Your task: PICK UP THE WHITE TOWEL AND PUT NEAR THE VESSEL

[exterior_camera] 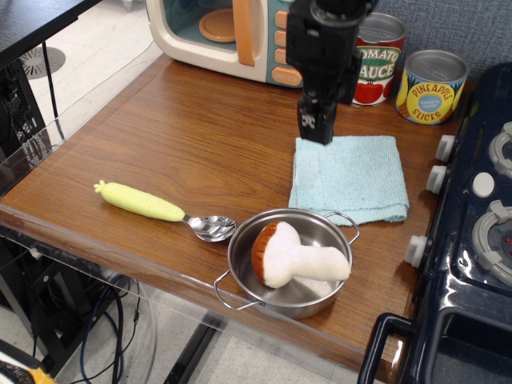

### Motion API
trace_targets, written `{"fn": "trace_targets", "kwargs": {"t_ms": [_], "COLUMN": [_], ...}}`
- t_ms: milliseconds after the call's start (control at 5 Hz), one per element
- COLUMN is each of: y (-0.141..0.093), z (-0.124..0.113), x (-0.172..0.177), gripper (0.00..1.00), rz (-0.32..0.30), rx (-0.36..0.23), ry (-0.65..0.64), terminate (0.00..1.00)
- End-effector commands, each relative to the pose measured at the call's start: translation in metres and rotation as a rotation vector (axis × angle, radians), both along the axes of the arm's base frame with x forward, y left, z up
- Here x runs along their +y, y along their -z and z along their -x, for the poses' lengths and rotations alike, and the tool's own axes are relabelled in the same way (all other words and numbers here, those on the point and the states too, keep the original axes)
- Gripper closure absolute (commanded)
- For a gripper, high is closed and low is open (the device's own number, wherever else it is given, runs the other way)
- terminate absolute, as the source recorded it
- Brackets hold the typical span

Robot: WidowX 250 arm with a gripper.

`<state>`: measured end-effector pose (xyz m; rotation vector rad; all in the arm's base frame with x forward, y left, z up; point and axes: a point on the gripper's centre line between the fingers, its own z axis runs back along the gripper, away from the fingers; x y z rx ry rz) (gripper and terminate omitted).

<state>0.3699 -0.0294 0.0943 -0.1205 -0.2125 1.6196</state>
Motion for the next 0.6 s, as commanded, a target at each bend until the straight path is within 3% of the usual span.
{"fn": "trace_targets", "kwargs": {"t_ms": [0, 200, 400], "y": [-0.0214, -0.0214, -0.0214], "z": [0.0057, 0.0057, 0.0057], "x": [0.0071, 0.0071, 0.0071], "gripper": [0.00, 0.00, 0.00], "rz": [0.007, 0.007, 0.007], "rx": [-0.061, -0.061, -0.061], "ry": [-0.007, -0.007, -0.007], "terminate": [0.00, 0.00, 1.00]}}
